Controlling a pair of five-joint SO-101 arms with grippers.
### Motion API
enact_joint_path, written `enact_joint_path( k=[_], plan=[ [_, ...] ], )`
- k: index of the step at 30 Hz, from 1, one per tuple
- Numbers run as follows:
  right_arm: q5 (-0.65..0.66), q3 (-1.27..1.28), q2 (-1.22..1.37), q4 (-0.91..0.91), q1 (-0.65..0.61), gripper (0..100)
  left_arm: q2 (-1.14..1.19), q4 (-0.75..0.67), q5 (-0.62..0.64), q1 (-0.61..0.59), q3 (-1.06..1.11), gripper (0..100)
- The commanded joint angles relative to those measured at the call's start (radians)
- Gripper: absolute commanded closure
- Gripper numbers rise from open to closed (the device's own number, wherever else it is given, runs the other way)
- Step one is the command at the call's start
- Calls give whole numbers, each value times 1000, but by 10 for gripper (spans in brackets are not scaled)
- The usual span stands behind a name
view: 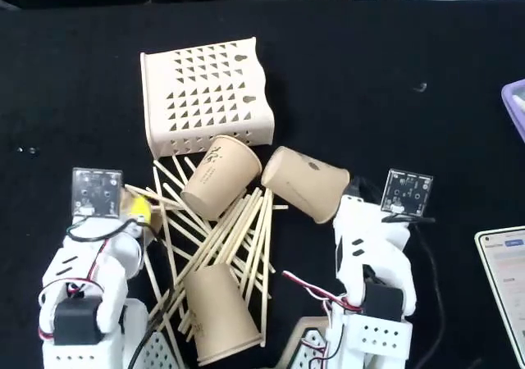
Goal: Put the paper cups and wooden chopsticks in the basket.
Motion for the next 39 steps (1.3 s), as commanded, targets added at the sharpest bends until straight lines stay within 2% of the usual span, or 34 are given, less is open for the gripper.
enact_joint_path(
  k=[1,4,8,12,15,19,23,27,32,36,39],
  plan=[
    [2,-2,-93,15,17,985,3,-35,-3,-4,-73,743],
    [3,-2,-93,14,20,985,3,-152,-3,-77,-107,738],
    [14,-2,-91,20,21,929,5,-410,5,-145,-111,740],
    [48,-2,-93,83,17,841,64,-664,3,-140,24,740],
    [49,-2,-94,107,17,817,195,-813,5,-145,79,740],
    [49,-2,-94,112,18,818,459,-850,83,-136,-36,740],
    [51,-2,-93,114,21,818,827,-844,176,-137,-320,738],
    [51,-2,-91,114,23,818,1237,-666,190,-136,-697,736],
    [51,-2,-91,114,23,818,1714,-302,190,-136,-1199,736],
    [51,-2,-91,114,23,818,1995,-29,189,-136,-1549,738],
    [51,-2,-90,114,23,817,2148,118,189,-136,-1759,738]
  ],
)
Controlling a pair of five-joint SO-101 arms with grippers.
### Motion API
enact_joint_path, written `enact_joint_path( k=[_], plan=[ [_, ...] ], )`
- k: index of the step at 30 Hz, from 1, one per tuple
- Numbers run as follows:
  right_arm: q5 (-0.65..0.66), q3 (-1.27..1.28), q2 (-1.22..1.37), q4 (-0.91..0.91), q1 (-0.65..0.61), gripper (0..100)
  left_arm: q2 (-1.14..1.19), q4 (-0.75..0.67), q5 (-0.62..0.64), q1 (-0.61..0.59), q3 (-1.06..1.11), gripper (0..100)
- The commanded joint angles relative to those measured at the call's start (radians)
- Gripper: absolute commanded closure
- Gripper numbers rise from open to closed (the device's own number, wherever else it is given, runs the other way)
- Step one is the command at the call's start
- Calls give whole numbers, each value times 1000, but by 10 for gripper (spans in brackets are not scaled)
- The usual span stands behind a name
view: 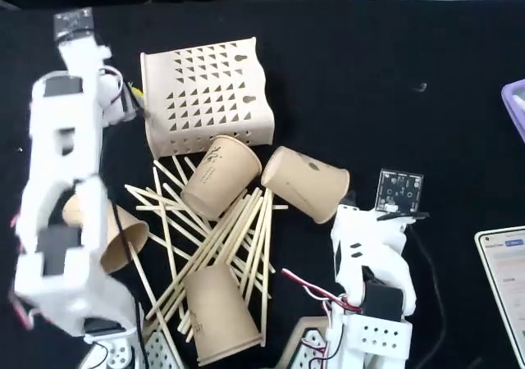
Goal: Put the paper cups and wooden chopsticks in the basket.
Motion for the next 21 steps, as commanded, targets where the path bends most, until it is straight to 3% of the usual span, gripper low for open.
enact_joint_path(
  k=[1,13,21],
  plan=[
    [12,-2,-90,3,23,817,157,172,6,-4,-341,738],
    [12,-2,-90,5,23,817,327,460,11,1,-921,736],
    [12,-2,-90,25,23,815,459,502,5,48,-905,738]
  ],
)
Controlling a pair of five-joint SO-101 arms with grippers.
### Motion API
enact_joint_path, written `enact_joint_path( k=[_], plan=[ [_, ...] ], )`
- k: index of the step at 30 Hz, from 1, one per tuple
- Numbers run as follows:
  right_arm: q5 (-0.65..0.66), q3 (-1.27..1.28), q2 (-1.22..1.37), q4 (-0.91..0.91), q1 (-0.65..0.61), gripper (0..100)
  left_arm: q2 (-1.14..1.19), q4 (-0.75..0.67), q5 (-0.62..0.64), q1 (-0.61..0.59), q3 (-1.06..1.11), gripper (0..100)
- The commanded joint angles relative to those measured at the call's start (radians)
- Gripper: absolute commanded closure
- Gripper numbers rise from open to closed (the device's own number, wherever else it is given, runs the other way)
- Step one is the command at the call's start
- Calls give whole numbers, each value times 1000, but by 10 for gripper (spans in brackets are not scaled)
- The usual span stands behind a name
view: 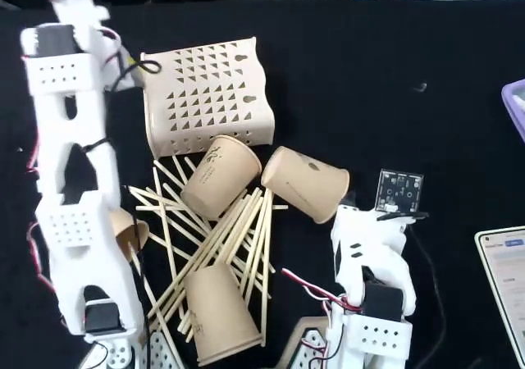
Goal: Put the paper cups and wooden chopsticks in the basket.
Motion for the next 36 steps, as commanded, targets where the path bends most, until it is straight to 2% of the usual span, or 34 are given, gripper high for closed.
enact_joint_path(
  k=[1,5,18,25,36],
  plan=[
    [12,-2,-90,9,23,815,46,5,5,16,-27,738],
    [12,-2,-90,9,23,815,112,-25,5,4,-27,740],
    [12,-2,-90,9,23,815,127,-37,3,-122,-21,740],
    [12,-2,-90,9,23,815,127,-37,-58,-170,-15,740],
    [12,-2,-90,9,23,815,127,-37,-60,-185,-25,740]
  ],
)
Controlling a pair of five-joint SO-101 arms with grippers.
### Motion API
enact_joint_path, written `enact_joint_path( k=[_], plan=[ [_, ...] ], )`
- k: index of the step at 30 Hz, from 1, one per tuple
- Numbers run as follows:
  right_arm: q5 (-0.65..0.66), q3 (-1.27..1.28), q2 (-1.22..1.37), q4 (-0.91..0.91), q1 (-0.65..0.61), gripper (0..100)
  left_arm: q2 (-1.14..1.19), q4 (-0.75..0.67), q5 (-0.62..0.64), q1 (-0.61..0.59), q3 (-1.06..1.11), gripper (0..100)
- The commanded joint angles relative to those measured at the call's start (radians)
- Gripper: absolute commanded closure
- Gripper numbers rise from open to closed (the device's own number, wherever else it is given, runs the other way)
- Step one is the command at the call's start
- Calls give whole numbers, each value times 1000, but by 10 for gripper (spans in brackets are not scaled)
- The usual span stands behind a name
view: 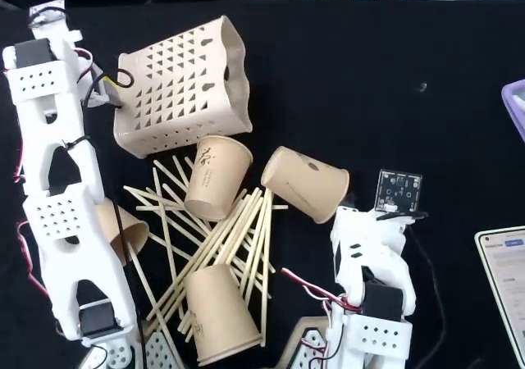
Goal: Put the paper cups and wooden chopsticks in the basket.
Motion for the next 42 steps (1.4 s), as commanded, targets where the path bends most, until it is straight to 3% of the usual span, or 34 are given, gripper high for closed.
enact_joint_path(
  k=[1,14,30,37,42],
  plan=[
    [12,-2,-90,3,23,815,-2,-5,-11,-22,-21,740],
    [12,-2,-90,5,23,816,110,-5,-11,-53,-90,740],
    [12,-2,-90,5,23,815,114,91,0,-232,-615,740],
    [12,-2,-90,5,23,815,-41,94,91,-239,-521,736],
    [12,-2,-90,5,23,815,-301,95,103,-176,-297,736]
  ],
)
